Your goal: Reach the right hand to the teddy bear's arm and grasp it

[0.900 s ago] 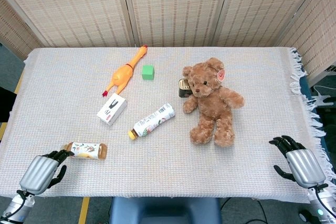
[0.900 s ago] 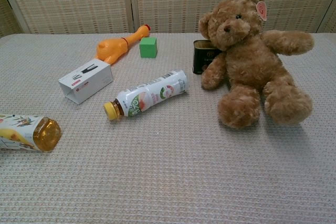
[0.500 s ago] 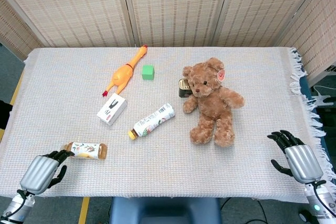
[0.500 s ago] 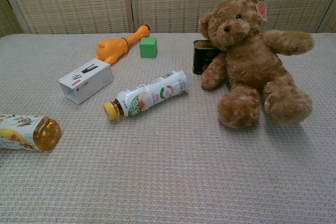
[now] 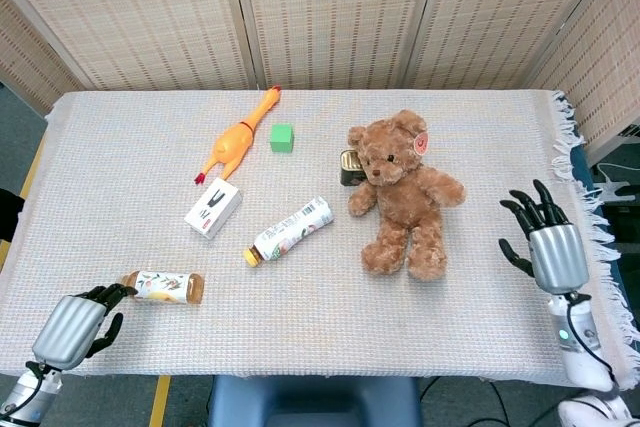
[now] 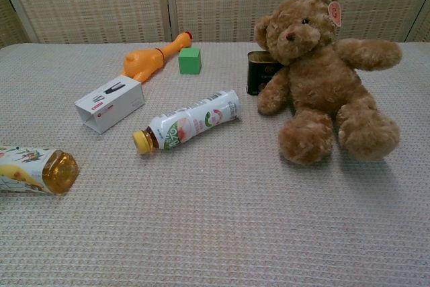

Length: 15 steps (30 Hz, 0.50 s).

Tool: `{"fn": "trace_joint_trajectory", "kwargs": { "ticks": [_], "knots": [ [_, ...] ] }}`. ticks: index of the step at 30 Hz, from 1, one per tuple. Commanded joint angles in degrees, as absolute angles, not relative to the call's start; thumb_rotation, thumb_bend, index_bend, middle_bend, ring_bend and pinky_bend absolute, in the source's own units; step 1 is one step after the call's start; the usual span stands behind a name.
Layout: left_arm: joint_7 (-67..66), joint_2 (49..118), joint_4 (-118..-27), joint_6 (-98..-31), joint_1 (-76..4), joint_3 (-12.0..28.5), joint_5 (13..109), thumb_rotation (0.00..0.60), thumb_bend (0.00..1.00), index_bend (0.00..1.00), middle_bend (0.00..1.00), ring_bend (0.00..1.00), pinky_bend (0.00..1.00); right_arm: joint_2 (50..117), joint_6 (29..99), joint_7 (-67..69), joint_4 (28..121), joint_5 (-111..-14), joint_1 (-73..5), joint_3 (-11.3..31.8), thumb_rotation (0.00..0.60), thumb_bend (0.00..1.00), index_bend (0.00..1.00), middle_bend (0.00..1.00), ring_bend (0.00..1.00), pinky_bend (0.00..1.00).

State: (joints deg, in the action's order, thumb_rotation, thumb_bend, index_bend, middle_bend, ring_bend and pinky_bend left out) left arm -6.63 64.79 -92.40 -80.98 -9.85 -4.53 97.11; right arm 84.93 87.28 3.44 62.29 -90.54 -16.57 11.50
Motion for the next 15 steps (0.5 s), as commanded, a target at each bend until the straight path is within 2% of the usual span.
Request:
{"fn": "trace_joint_trajectory", "kwargs": {
  "ticks": [1, 6, 15],
  "knots": [
    [-7.23, 64.69, -92.7, -80.72, -9.81, -4.76, 97.22, 0.6, 0.57, 0.31, 0.35, 0.41, 0.67, 89.11, 83.56, 1.31, 57.14, -88.66, -20.83, 13.61, 0.6, 0.14, 0.27, 0.19, 0.01, 0.31],
    [-7.18, 64.77, -92.59, -80.8, -9.82, -4.66, 97.22, 0.6, 0.57, 0.31, 0.35, 0.41, 0.67, 92.11, 80.08, 1.15, 53.82, -87.67, -23.69, 13.3, 0.6, 0.14, 0.27, 0.19, 0.01, 0.3],
    [-6.42, 64.36, -92.8, -80.87, -9.73, -4.71, 97.06, 0.6, 0.57, 0.31, 0.35, 0.42, 0.67, 97.93, 81.9, 2.15, 47.24, -88.11, -26.69, 13.13, 0.6, 0.13, 0.34, 0.19, 0.01, 0.3]
  ]
}}
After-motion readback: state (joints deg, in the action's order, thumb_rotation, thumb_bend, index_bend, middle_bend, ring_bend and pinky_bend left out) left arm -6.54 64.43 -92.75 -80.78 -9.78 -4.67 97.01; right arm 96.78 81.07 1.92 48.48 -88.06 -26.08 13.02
